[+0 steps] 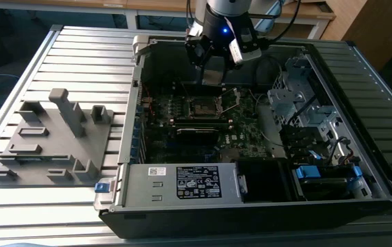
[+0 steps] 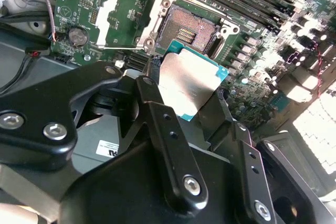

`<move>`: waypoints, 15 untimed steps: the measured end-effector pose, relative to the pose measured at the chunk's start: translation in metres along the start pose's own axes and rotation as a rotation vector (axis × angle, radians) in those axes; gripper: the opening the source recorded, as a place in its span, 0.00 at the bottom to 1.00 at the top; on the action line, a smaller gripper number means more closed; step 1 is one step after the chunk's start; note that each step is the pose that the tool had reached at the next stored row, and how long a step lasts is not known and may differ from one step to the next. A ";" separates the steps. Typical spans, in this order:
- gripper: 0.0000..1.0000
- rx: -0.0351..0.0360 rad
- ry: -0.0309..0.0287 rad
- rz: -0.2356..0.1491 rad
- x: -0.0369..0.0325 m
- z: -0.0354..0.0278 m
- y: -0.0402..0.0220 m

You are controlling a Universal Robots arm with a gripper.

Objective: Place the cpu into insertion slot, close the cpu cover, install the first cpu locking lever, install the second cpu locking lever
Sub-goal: 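Place the cpu into insertion slot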

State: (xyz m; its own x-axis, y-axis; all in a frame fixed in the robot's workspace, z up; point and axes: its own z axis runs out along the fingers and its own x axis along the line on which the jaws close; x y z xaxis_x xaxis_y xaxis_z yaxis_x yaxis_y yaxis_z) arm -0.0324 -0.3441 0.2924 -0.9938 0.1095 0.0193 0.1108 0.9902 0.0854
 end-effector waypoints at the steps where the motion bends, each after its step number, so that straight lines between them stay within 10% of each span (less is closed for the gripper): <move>1: 0.54 -0.0001 -0.0003 0.003 0.0000 0.0000 0.0000; 15: 0.54 -0.0002 -0.0008 0.009 0.0000 0.0001 0.0000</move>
State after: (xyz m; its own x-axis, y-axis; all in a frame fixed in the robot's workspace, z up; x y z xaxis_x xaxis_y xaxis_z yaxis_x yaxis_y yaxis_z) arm -0.0324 -0.3441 0.2923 -0.9928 0.1185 0.0192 0.1197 0.9891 0.0854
